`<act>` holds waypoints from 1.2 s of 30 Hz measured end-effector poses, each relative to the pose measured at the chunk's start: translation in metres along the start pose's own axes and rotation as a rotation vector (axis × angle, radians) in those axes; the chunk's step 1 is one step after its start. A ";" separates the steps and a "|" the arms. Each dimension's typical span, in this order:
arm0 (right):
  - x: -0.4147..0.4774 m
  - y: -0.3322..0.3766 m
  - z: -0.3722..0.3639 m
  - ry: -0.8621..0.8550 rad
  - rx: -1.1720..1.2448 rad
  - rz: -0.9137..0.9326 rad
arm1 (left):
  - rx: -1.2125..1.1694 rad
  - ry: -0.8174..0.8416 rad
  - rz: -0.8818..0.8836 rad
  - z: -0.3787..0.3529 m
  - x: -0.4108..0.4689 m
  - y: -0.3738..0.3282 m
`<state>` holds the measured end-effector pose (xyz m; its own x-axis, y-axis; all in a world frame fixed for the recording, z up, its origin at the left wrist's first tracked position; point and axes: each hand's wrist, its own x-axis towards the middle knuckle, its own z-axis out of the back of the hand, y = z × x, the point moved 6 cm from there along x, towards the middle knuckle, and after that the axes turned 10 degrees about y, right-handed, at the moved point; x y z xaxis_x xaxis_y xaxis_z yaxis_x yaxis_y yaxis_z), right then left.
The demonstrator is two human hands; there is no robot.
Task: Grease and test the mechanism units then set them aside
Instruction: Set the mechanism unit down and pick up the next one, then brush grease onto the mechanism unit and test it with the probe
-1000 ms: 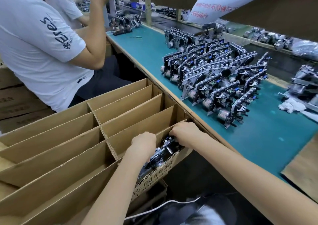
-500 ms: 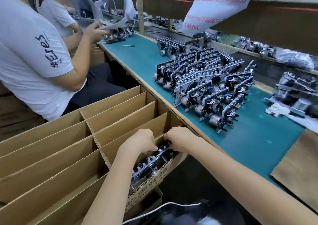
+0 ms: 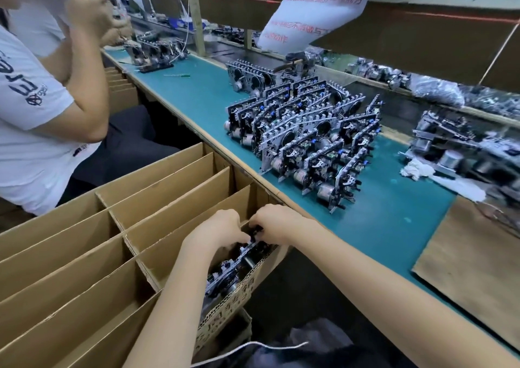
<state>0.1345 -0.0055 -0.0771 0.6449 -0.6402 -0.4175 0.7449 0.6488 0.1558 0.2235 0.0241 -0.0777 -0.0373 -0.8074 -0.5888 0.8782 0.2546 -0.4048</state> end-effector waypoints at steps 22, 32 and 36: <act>-0.023 -0.007 0.025 -0.148 0.120 0.067 | -0.011 0.021 0.006 0.003 0.003 -0.011; -0.103 -0.053 0.080 -0.617 0.635 0.137 | -0.073 -0.267 -0.163 0.040 -0.006 -0.093; -0.137 -0.101 0.089 -0.738 0.722 0.037 | -0.127 -0.351 -0.232 0.048 -0.003 -0.135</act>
<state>-0.0137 -0.0202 0.0443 0.4325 -0.8761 0.2133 0.4911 0.4273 0.7591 0.1279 -0.0329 0.0124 -0.0429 -0.9774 -0.2071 0.7991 0.0908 -0.5944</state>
